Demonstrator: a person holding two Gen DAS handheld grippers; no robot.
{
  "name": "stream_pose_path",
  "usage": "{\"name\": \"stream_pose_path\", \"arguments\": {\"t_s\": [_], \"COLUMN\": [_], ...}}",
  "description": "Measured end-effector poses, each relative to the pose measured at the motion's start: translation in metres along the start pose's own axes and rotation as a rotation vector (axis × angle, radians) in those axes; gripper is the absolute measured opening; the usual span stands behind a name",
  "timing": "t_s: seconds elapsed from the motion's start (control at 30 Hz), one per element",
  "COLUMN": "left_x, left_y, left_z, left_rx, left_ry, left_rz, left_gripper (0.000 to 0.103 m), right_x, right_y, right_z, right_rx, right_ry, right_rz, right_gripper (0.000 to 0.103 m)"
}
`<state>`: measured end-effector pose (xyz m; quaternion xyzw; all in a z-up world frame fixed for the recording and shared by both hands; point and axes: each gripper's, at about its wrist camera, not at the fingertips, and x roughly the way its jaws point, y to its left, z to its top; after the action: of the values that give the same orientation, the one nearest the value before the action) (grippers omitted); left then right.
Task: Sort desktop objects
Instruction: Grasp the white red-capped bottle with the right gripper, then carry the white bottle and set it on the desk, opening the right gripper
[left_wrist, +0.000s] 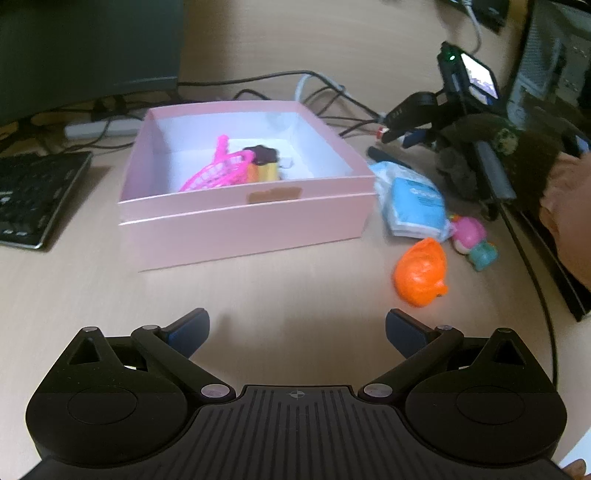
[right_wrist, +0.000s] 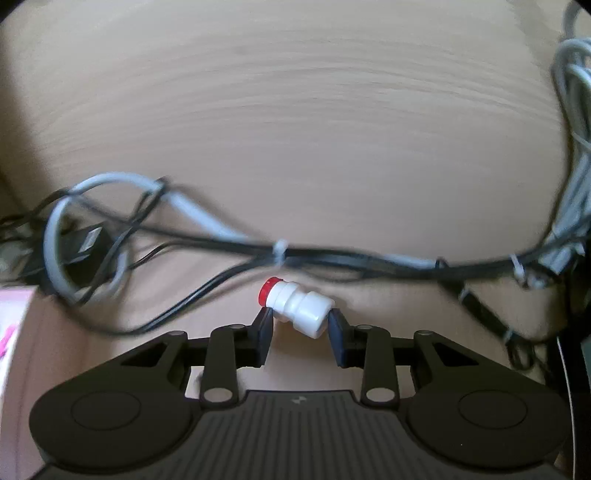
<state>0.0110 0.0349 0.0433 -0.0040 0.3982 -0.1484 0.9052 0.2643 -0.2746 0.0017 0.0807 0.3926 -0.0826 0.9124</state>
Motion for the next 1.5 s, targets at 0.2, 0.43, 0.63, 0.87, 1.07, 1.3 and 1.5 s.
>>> {"name": "stream_pose_path", "arguments": {"t_s": [0.2, 0.43, 0.63, 0.87, 1.07, 1.3, 1.5], "left_x": [0.007, 0.012, 0.017, 0.030, 0.054, 0.062, 0.039], "left_y": [-0.027, -0.060, -0.078, -0.095, -0.105, -0.109, -0.086], "left_z": [-0.004, -0.013, -0.016, -0.007, 0.005, 0.010, -0.008], "left_rx": [0.050, 0.095, 0.110, 0.147, 0.143, 0.188, 0.156], "left_ry": [-0.010, -0.024, -0.030, -0.060, -0.067, -0.049, -0.030], "left_rz": [-0.043, -0.028, 0.001, 0.035, 0.050, 0.078, 0.111], "left_gripper": [0.103, 0.103, 0.103, 0.103, 0.102, 0.066, 0.062], "right_x": [-0.100, -0.195, -0.202, -0.212, -0.231, -0.237, -0.229], "right_y": [0.000, 0.002, 0.007, -0.011, -0.023, -0.022, 0.016], "right_z": [-0.037, -0.123, -0.190, -0.218, -0.252, -0.255, -0.244], "right_rx": [0.053, -0.051, -0.246, -0.178, -0.256, -0.267, -0.453], "right_ry": [-0.127, -0.115, -0.033, -0.054, -0.056, -0.085, -0.183], "right_rz": [0.092, 0.195, 0.205, 0.167, 0.090, 0.083, 0.053], "right_gripper": [0.032, 0.032, 0.032, 0.071, 0.081, 0.082, 0.054]}}
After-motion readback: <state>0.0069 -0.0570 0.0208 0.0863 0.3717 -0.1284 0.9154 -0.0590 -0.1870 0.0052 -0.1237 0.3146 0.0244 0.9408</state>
